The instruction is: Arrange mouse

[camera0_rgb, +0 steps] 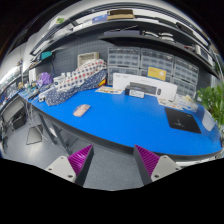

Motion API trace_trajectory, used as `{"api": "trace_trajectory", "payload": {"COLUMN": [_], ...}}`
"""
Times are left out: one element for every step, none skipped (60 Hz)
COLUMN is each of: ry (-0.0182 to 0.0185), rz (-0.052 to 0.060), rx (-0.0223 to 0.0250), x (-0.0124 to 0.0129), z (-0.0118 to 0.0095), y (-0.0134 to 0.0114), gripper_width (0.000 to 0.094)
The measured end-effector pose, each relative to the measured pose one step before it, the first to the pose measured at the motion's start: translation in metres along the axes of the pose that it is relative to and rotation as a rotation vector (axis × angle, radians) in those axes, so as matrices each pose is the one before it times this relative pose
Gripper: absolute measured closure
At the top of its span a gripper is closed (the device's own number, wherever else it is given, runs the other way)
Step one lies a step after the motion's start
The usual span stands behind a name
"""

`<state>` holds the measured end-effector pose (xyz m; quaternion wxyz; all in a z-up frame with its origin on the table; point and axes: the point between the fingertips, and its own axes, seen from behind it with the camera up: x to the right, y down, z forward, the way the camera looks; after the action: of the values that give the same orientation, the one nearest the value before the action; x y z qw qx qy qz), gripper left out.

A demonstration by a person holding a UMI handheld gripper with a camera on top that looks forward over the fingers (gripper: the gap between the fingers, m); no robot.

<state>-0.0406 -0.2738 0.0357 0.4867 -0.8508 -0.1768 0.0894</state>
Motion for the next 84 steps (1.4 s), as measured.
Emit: {"api": "trace_trajectory", "payload": {"ry": [-0.00163, -0.00181, -0.00166, -0.00202, -0.00243, -0.00273, -0.00345, -0.00433, -0.0045, -0.00302, -0.00136, -0.0013, -0.00251, -0.00252, -0.00232, -0.00227, -0.00179, -0.00139, -0.00217, -0.00014, 0.00175, 0.00001, 0.00198, 0.00301, 0.0032, 0.00332, 0.00291, 0.00273, 0.00357, 0.00403, 0.00467, 0.00563, 0.00699, 0.00762, 0.0074, 0.0067, 0.0059, 0.00501, 0.00493, 0.00466, 0.00522, 0.00604, 0.00665, 0.01244, 0.01047, 0.00281, -0.00375, -0.00258, 0.00265, 0.00348, 0.0029, 0.00358, 0.00245, 0.00215, 0.0032, 0.00054, 0.0023, -0.00036, 0.00052, -0.00061, -0.00035, 0.00052, -0.00024, -0.00164, -0.00058, -0.00248, -0.00036, -0.00261, -0.00508, -0.00444, -0.00597, -0.00743, -0.00814, -0.008, -0.00753, -0.0061, -0.00551, -0.00293, -0.00575, -0.00085, 0.0014, 0.0027, 0.00365, 0.005], "rz": [-0.0003, 0.0002, 0.0008, 0.0016, 0.0024, 0.0024, 0.0019, 0.0014, 0.0008, 0.0013, 0.0022, 0.0027, 0.0021, 0.0018, 0.0018, 0.0018, 0.0013, 0.0011, 0.0011, 0.0015, 0.0018, 0.0016, 0.0016, 0.0018, 0.0023, 0.0022, 0.0028, 0.003, 0.0038, 0.0035, 0.0031, 0.0033, 0.0031, 0.0026, 0.0024, 0.0024, 0.0026, 0.0031, 0.0026, 0.0029, 0.0025, 0.0023, 0.0017, 0.0027, 0.002, 0.0059, 0.0099, 0.0091, 0.0034, 0.0016, 0.0011, 0.0009, 0.0019, 0.0032, 0.0034, 0.0025, 0.0014, 0.0028, 0.003, 0.0029, -0.0005, -0.001, -0.0033, -0.0041, -0.0032, -0.0025, 0.0023, 0.0031, -0.0009, -0.0033, -0.0018, 0.0022, 0.0053, 0.0044, 0.0039, 0.0051, 0.005, 0.0037, 0.0012, 0.0026, 0.0011, -0.0016, -0.0036, -0.0022], "rx": [-0.00288, -0.00247, -0.00291, -0.00299, -0.00323, -0.0032, -0.00338, -0.00281, -0.00206, -0.00163, -0.0011, -0.00052, -0.00023, -0.00023, -0.00091, -0.00081, -0.00056, -0.0008, -0.00128, -0.00077, -0.00008, -0.00093, -0.00107, -0.00168, -0.00255, -0.00216, -0.00212, -0.00234, -0.00225, -0.0022, -0.00207, -0.00219, -0.00252, -0.00275, -0.0028, -0.00384, -0.00386, -0.00441, -0.00455, -0.0056, -0.00687, -0.00926, 0.00894, 0.00103, -0.00503, -0.00454, -0.00265, -0.00668, -0.00208, -0.00443, -0.00205, 0.00065, -0.00084, 0.00389, -0.00296, 0.00352, -0.00092, -0.00009, 0.00089, -0.00188, -0.0001, -0.00481, 0.00117, -0.00606, 0.00122, -0.00683, -0.00079, -0.00525, -0.0034, -0.0044, -0.00661, -0.00573, -0.00396, -0.00205, 0.00443, 0.00586, 0.00871, 0.01324, 0.01186, 0.01289, 0.01424, 0.01646, 0.01799, 0.0169], "x": [-0.00871, -0.00801, -0.0079, -0.0077, -0.00711, -0.0072, -0.00726, -0.00703, -0.00713, -0.00642, -0.00607, -0.00631, -0.0065, -0.00604, -0.00594, -0.00569, -0.00562, -0.00512, -0.0048, -0.00475, -0.00437, -0.00337, -0.00363, -0.00325, -0.00281, -0.00256, -0.00246, -0.00252, -0.00228, -0.00173, -0.00144, -0.00125, -0.00078, -0.00039, -0.00042, -0.00047, -0.00059, -0.0006, -0.00044, -0.00031, -0.00014, 0.00034, 0.0006, 0.00188, 0.0013, -0.00037, -0.00179, -0.00111, 0.00125, 0.00069, 0.0005, 0.00048, 0.00012, 0.00023, -0.00048, 0.00047, 0.00087, 0.00033, 0.00005, 0.00014, 0.00033, 0.00068, 0.0, 0.00002, 0.00013, 0.00015, -0.00029, 0.00073, -0.0001, -0.00039, 0.00015, 0.00051, 0.00096, 0.00177, 0.00265, 0.00362, 0.00445, 0.0039, 0.00743, 0.00769, 0.00875, 0.00987, 0.01066, 0.01183], "z": [0.00641, 0.00571, 0.00551, 0.00556, 0.00531, 0.00571, 0.00533, 0.00489, 0.00526, 0.00478, 0.00506, 0.00504, 0.00522, 0.0053, 0.00553, 0.00583, 0.00583, 0.00581, 0.0065, 0.00608, 0.00605, 0.00682, 0.00657, 0.00664, 0.00612, 0.0062, 0.00618, 0.00653, 0.00635, 0.00652, 0.00617, 0.0062, 0.00618, 0.00599, 0.00593, 0.00533, 0.00542, 0.00518, 0.00495, 0.005, 0.00446, 0.00354, 0.00321, 0.00263, 0.00272, 0.00182, 0.00162, 0.00116, 0.00089, 0.00086, 0.00041, 0.00103, 0.00027, 0.00039, 0.00153, -0.00133, -0.00041, -0.0007, 0.00106, -0.00001, 0.00014, -0.00023, 0.00058, -0.00007, 0.00017, -0.00014, -0.00023, 0.00026, 0.00082, 0.00035, 0.00022, -0.00026, -0.00073, -0.00134, -0.0019, -0.00226, -0.00292, -0.00357, -0.00592, -0.00459, -0.00525, -0.00538, -0.00582, -0.00585], "y": [-0.00063, -0.00054, -0.00085, -0.00066, -0.00099, -0.00131, -0.00135, -0.00149, -0.00186, -0.00244, -0.00281, -0.00302, -0.00335, -0.00324, -0.00316, -0.00281, -0.00339, -0.00355, -0.00405, -0.00372, -0.00289, -0.00415, -0.0032, -0.00302, -0.00303, -0.00287, -0.0028, -0.00276, -0.00284, -0.00285, -0.00255, -0.00245, -0.00229, -0.00237, -0.00212, -0.00186, -0.00185, -0.00176, -0.00143, -0.00098, -0.00075, -0.00005, -0.00487, -0.00218, -0.00066, -0.00117, -0.00155, -0.00028, -0.0012, -0.00019, -0.00041, -0.00063, 0.00001, -0.00081, -0.00124, 0.00038, 0.00094, 0.00041, 0.00031, 0.00058, -0.00022, 0.00077, -0.00066, 0.0008, -0.0008, 0.00095, -0.00045, 0.00007, -0.0011, -0.00008, 0.00003, -0.00069, -0.00163, -0.00261, -0.00444, -0.00562, -0.00686, -0.0072, -0.00899, -0.00934, -0.00979, -0.01094, -0.01179, -0.01147], "gripper_width": [0.0121, 0.0121, 0.0123, 0.0124, 0.0124, 0.0123, 0.0124, 0.0124, 0.0123, 0.012, 0.0116, 0.0113, 0.0115, 0.0116, 0.0114, 0.0114, 0.0115, 0.0115, 0.0113, 0.0114, 0.0114, 0.0115, 0.0115, 0.0119, 0.012, 0.0118, 0.0124, 0.0125, 0.0124, 0.0128, 0.0131, 0.0135, 0.0143, 0.0155, 0.016, 0.0173, 0.0183, 0.0196, 0.0216, 0.0236, 0.0257, 0.0263, 0.0314, 0.0308, 0.0335, 0.0413, 0.0457, 0.046, 0.046, 0.0462, 0.0462, 0.0475, 0.0475, 0.0486, 0.0492, 0.0501, 0.0519, 0.0531, 0.0546, 0.0553, 0.0568, 0.0582, 0.0595, 0.0586, 0.061, 0.0611, 0.0611, 0.0613, 0.0612, 0.0612, 0.0612, 0.0612, 0.0612, 0.0613, 0.0613, 0.0614, 0.0612, 0.0613, 0.0612, 0.0611, 0.0611, 0.0612, 0.0611, 0.0612]}}
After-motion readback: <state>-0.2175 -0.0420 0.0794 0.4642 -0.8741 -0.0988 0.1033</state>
